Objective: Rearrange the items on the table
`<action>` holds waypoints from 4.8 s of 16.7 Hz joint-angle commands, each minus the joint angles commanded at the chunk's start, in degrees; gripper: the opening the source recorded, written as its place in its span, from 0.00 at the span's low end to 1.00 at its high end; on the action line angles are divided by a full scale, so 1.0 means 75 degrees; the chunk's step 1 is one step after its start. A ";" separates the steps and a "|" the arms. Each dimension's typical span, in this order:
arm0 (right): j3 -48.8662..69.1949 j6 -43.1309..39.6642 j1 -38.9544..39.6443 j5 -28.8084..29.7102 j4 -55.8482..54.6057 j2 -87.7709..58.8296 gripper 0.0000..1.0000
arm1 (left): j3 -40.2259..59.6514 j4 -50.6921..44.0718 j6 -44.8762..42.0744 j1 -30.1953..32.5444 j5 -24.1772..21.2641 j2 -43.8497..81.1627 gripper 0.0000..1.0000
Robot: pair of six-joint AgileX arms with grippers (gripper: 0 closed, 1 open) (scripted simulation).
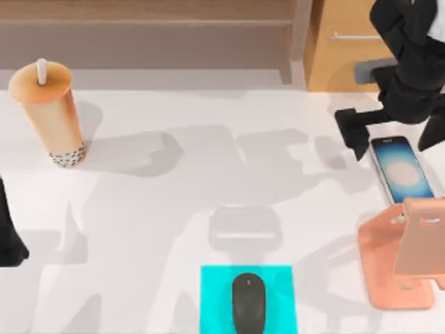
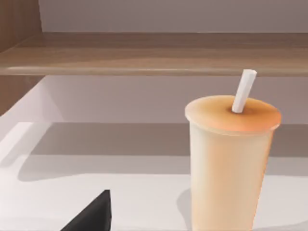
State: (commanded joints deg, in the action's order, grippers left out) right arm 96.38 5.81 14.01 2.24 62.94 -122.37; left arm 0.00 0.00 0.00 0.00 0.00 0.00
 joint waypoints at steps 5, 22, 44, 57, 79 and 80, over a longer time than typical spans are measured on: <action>-0.0045 -0.0508 -0.0671 -0.0249 0.0178 0.0055 1.00 | 0.0000 0.0000 0.0000 0.0000 0.0000 0.0000 1.00; -0.1175 -0.0501 -0.0713 -0.0289 -0.1556 -0.0496 1.00 | 0.0000 0.0000 0.0000 0.0000 0.0000 0.0000 1.00; -0.1241 -0.0501 -0.0713 -0.0288 -0.1650 -0.0557 0.00 | 0.0000 0.0000 0.0000 0.0000 0.0000 0.0000 1.00; -0.0732 -0.0518 -0.0710 -0.0274 -0.0809 -0.0047 0.00 | 0.0000 0.0000 0.0000 0.0000 0.0000 0.0000 1.00; -0.5207 0.2499 0.5098 0.4000 -0.2407 0.7898 0.00 | 0.0000 0.0000 0.0000 0.0000 0.0000 0.0000 1.00; -0.5748 0.2897 0.5397 0.4443 -0.2448 0.8428 0.00 | 0.0000 0.0000 0.0000 0.0000 0.0000 0.0000 1.00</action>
State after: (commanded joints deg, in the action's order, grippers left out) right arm 53.27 27.54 54.48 35.56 44.58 -59.16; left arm 0.00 0.00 0.00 0.00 0.00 0.00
